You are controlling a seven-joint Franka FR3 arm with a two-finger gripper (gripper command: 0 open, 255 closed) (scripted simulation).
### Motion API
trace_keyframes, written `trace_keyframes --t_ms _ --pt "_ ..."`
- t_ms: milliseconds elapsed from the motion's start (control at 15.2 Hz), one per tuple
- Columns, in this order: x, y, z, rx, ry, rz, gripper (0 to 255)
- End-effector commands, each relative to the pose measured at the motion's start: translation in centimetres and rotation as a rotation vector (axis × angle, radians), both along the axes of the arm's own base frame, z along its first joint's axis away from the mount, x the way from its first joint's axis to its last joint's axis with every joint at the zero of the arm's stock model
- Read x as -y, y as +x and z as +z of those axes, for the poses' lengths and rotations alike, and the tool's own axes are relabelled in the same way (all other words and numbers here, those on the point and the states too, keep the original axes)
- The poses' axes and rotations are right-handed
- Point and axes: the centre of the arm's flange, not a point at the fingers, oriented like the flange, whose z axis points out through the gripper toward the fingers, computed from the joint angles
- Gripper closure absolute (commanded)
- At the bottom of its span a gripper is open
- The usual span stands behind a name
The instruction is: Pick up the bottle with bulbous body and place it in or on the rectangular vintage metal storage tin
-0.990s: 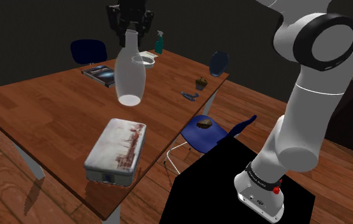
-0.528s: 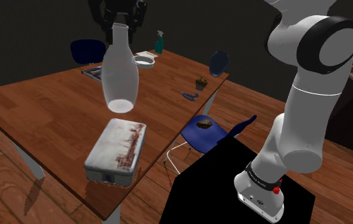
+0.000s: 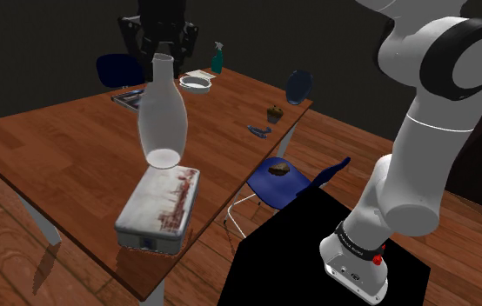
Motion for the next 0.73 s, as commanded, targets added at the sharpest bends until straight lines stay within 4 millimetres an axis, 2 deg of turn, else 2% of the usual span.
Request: trace_keyframes --t_ms 0,660 --pt "0.0 0.0 -1.0 0.001 0.001 0.0 255" --pt "0.0 0.0 -6.2 0.001 0.001 0.0 255"
